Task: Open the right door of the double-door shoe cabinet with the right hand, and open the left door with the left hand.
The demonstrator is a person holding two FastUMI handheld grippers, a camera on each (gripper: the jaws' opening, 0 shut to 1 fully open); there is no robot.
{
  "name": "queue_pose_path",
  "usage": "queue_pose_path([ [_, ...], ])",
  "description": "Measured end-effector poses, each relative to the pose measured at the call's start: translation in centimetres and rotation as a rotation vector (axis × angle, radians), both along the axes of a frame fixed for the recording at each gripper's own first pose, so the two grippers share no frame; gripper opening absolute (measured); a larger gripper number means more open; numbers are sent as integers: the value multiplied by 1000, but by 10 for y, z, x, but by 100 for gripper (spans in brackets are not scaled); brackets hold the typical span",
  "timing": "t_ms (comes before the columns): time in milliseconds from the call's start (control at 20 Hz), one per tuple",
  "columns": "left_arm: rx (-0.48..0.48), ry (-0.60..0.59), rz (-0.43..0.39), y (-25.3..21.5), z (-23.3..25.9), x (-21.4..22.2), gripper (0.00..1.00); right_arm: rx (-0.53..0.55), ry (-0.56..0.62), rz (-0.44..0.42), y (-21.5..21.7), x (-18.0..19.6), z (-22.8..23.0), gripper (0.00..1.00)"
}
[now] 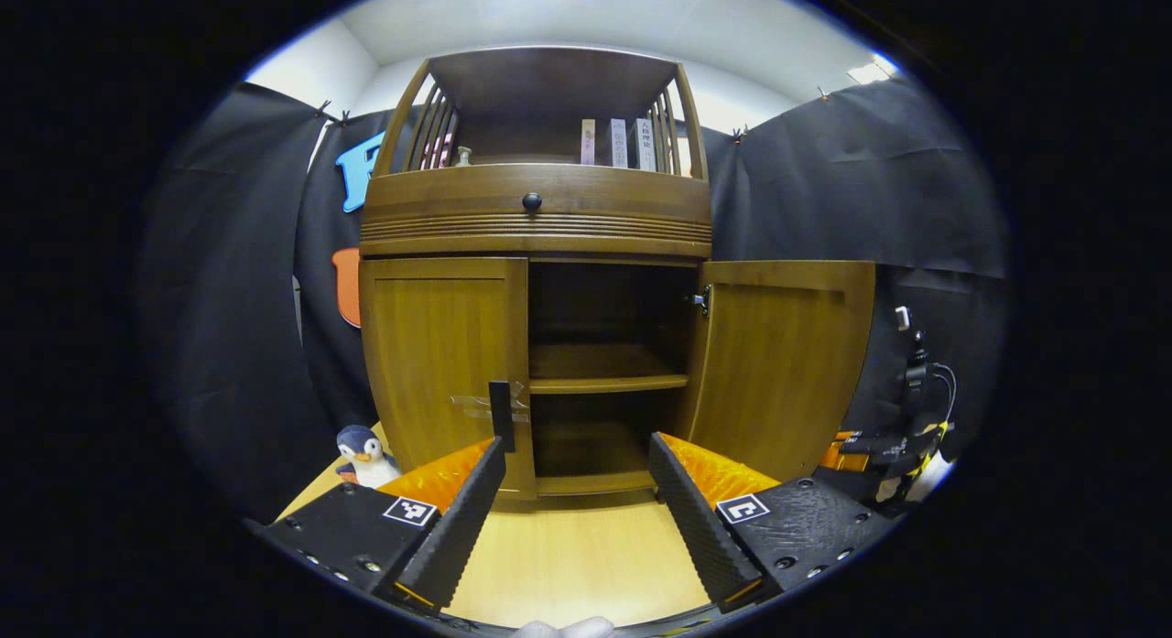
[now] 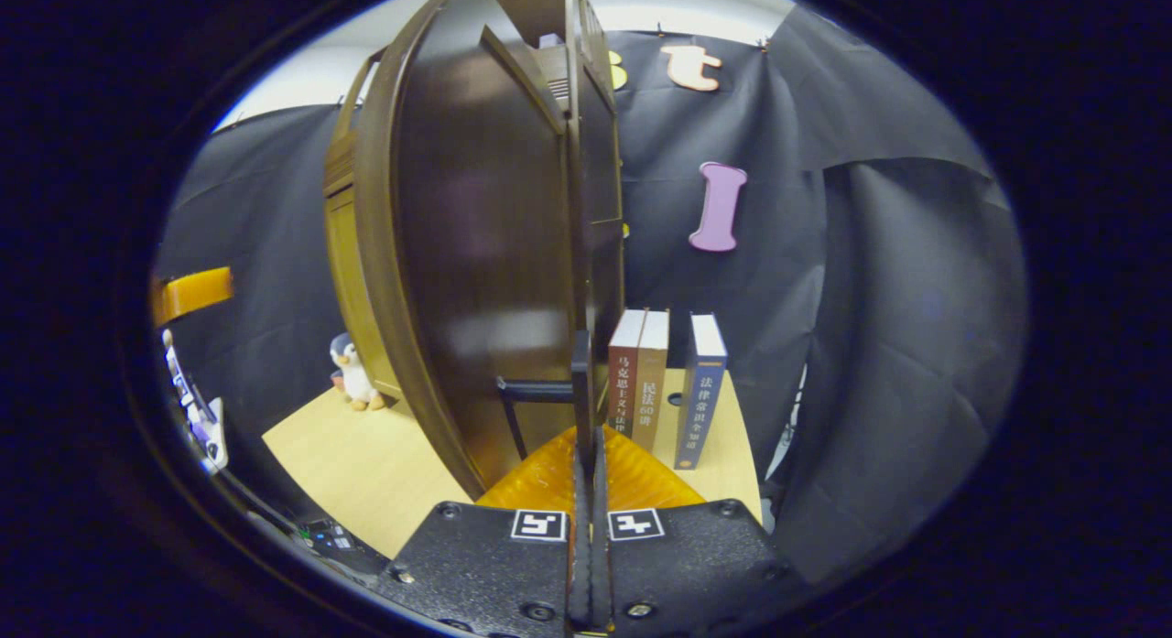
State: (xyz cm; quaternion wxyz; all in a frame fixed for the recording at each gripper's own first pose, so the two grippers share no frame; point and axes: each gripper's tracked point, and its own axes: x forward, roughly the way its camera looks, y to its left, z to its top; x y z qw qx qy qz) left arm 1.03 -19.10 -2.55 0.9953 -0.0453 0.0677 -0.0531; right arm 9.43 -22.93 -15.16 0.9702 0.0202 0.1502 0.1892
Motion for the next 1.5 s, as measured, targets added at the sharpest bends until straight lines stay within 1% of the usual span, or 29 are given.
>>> queue_pose_path([
  [50,-10,9,15,-6,0,-1,95,-17,-7,31,-1,0,0,4],
  [150,-31,30,43,-15,2,-4,95,-38,-15,79,-3,-3,3,4],
  [350,-37,76,89,-15,1,-9,95,-5,-11,134,-6,-3,4,4],
  [500,-26,76,121,-10,2,-9,95,-20,-26,148,-5,-6,6,5],
  [600,-34,62,134,2,4,-7,95,-29,-22,158,-3,-6,4,6],
  [750,-52,42,150,17,3,-7,95,-62,-10,159,-9,-9,3,13],
  [800,-55,37,155,24,3,-5,95,-82,-14,130,-19,-10,5,19],
  [850,-57,28,160,32,3,-4,95,-88,-25,97,-29,-14,9,32],
  [950,-53,17,171,48,4,-2,95,-65,-32,18,-48,-24,20,58],
  [1100,-36,0,189,78,3,4,95,-27,-39,-125,-71,-39,41,97],
  [1150,-29,-5,195,87,4,6,100,-8,-54,-163,-75,-44,54,100],
  [1200,-21,-11,199,96,4,9,100,10,-71,-195,-73,-56,75,97],
  [1250,-12,-14,203,105,3,11,95,21,-93,-221,-71,-65,93,97],
  [1300,-3,-21,207,114,4,13,95,23,-118,-241,-65,-75,114,97],
  [1350,4,-24,209,122,3,16,95,10,-140,-262,-57,-85,132,96],
  [1400,11,-28,211,129,3,19,95,-2,-183,-279,-45,-96,150,99],
  [1450,15,-29,209,135,2,22,95,-19,-226,-285,-30,-103,168,99],
  [1500,18,-30,206,140,1,24,95,-37,-253,-297,-12,-110,175,99],
])
